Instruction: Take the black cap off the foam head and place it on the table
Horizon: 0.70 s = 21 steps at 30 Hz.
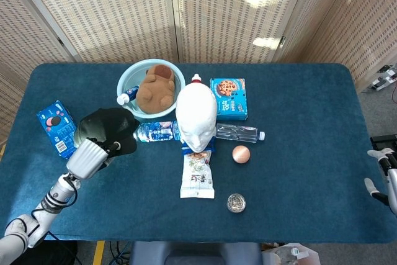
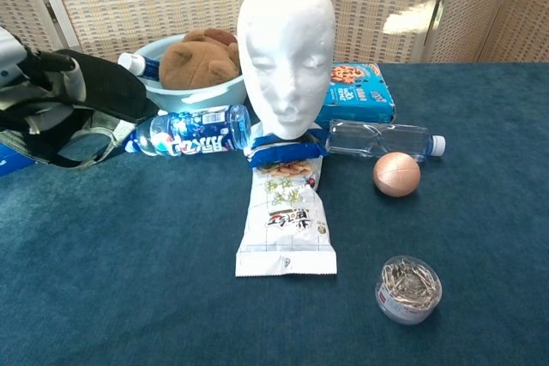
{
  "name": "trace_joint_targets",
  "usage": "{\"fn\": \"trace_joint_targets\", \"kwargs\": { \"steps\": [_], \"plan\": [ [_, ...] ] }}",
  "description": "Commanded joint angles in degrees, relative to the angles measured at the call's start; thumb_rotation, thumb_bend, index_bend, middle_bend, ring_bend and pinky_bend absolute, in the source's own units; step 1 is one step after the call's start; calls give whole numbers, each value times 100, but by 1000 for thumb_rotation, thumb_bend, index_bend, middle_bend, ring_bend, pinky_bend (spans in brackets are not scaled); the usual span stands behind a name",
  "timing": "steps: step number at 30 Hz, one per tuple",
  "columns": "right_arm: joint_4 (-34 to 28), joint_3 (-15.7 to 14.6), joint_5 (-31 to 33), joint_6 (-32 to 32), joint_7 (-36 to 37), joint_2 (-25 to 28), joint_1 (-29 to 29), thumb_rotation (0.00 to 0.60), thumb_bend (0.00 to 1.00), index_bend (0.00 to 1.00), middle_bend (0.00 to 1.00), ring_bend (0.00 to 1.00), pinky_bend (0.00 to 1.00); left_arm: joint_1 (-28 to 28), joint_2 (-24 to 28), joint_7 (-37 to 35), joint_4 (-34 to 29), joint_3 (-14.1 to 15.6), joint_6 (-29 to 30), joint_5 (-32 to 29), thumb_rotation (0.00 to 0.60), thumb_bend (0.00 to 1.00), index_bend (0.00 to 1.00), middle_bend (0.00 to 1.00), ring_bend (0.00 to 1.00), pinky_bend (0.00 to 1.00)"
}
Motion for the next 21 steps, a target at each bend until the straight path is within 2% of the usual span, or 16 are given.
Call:
{"fn": "trace_joint_targets", "kwargs": {
  "steps": [1, 8, 11, 14, 16, 19, 21],
  "plan": [
    [16, -3, 9, -17, 3, -11, 3, 600, 287, 282, 307, 224, 305, 22, -145, -23, -9, 96, -316, -70, 600, 444, 611, 1000, 1000, 1000],
    [54, 3, 12, -72, 12, -46, 39, 600, 287, 282, 307, 224, 305, 87, -49, 383, -720, 165, -1019, -322, 600, 412, 532, 1000, 1000, 1000],
    [71, 1, 18, -88, 24, -59, 44, 600, 287, 282, 307, 224, 305, 126, 56, 585, -1162, 171, -1333, -481, 600, 348, 459, 983, 1000, 1000],
    [88, -2, 37, -88, 34, -65, 34, 600, 287, 282, 307, 224, 305, 174, 232, 1042, -1695, 151, -1655, -687, 600, 194, 291, 937, 995, 1000],
    [100, -4, 42, -82, 35, -71, 28, 600, 287, 282, 307, 224, 306, 199, 366, 1325, -2069, 126, -1805, -808, 600, 127, 166, 909, 981, 1000],
    [115, -7, 41, -77, 50, -81, 22, 600, 287, 282, 307, 224, 306, 243, 619, 1763, -2687, 95, -2027, -1007, 600, 87, 31, 867, 959, 1000],
    [129, -10, 37, -79, 57, -89, 22, 600, 287, 282, 307, 224, 305, 275, 803, 2048, -3101, 79, -2161, -1146, 600, 76, 3, 841, 950, 1000]
  ]
}}
